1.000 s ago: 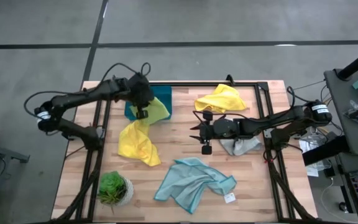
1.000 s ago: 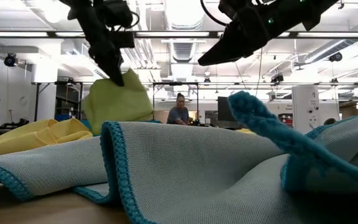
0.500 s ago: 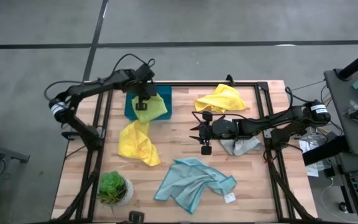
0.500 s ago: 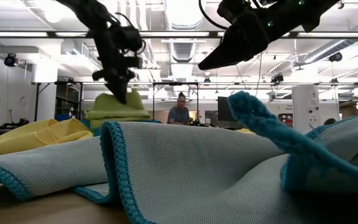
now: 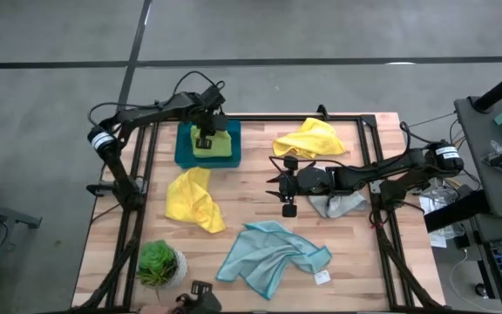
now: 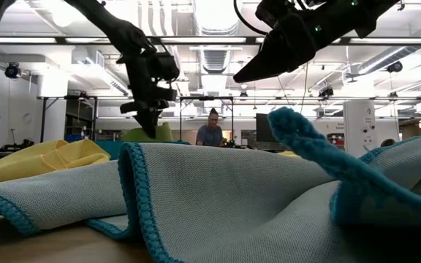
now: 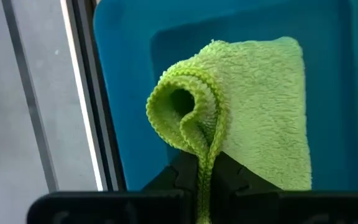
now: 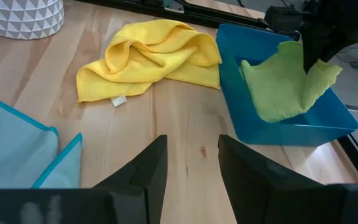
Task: Fold microfiber towels
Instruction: Put the green microfiber towel into the blue bin
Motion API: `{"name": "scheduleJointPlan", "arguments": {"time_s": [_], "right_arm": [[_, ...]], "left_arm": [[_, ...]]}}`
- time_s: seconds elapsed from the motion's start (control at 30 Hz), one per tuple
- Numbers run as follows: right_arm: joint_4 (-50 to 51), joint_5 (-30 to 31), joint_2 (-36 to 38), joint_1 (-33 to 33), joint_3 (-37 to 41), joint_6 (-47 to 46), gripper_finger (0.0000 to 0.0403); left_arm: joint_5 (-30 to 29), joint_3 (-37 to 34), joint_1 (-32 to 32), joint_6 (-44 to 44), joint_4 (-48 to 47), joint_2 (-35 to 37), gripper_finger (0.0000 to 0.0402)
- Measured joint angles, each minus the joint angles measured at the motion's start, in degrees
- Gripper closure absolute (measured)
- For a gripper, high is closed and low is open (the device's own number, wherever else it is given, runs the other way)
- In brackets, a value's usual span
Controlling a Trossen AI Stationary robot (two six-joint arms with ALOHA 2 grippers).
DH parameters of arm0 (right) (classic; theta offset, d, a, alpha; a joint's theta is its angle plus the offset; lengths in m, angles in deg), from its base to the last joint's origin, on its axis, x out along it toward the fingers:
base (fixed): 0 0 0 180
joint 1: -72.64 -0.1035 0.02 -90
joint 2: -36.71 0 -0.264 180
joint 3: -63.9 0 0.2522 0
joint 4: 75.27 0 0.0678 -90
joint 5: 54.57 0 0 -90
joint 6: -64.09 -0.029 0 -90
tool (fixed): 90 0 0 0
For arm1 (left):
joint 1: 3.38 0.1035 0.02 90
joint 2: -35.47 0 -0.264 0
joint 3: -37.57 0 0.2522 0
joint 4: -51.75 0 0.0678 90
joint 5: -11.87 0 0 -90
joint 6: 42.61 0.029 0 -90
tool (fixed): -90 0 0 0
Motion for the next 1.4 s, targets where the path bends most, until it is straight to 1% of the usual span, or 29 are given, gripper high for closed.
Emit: {"name": "scheduleJointPlan", "arguments": {"time_s": [0.4,0.47,0.57,0.67,0.73,0.8,0.9,1.0,1.1,1.17,1.3,1.4], "right_arm": [[0.2,0.0,0.0,0.0,0.0,0.2,0.0268],[0.2,0.0,0.0,0.0,0.0,0.2,0.0268],[0.2,0.0,0.0,0.0,0.0,0.2,0.0268],[0.2,0.0,0.0,0.0,0.0,0.2,0.0268],[0.2,0.0,0.0,0.0,0.0,0.2,0.0268],[0.2,0.0,0.0,0.0,0.0,0.2,0.0268],[0.2,0.0,0.0,0.0,0.0,0.2,0.0268],[0.3,0.0,0.0,0.0,0.0,0.2,0.0268],[0.6,0.0,0.0,0.0,0.0,0.1,0.0268],[0.8,0.0,0.0,0.0,0.1,0.1,0.0268],[0.8,0.0,0.0,0.0,0.2,0.3,0.0268],[1.2,0.0,0.0,0.0,0.3,0.5,0.0268]], "left_arm": [[0.1,0.0,0.1,0.2,2.6,-1.7,0.0401],[0.1,0.0,0.1,-0.6,3.6,-1.7,0.0392],[0.1,0.0,0.1,-1.2,4.0,-1.7,0.0359],[0.1,0.1,0.1,-3.8,3.9,-1.7,0.0313],[0.0,0.1,0.1,-3.8,3.9,-1.7,0.0282],[-1.8,0.1,0.1,-3.9,3.9,-1.7,0.0254],[-6.4,0.6,0.1,-3.8,3.9,-1.7,0.0225],[-7.0,1.0,0.0,-3.8,3.8,-0.4,0.0212],[-4.5,0.8,-1.0,-4.5,3.4,1.4,0.0216],[-2.4,0.1,-2.0,-6.3,2.8,2.0,0.0229],[-1.3,-2.3,-4.0,-10.2,3.0,1.7,0.0276],[-1.5,-5.8,-4.8,-12.3,6.2,1.4,0.0321]]}}
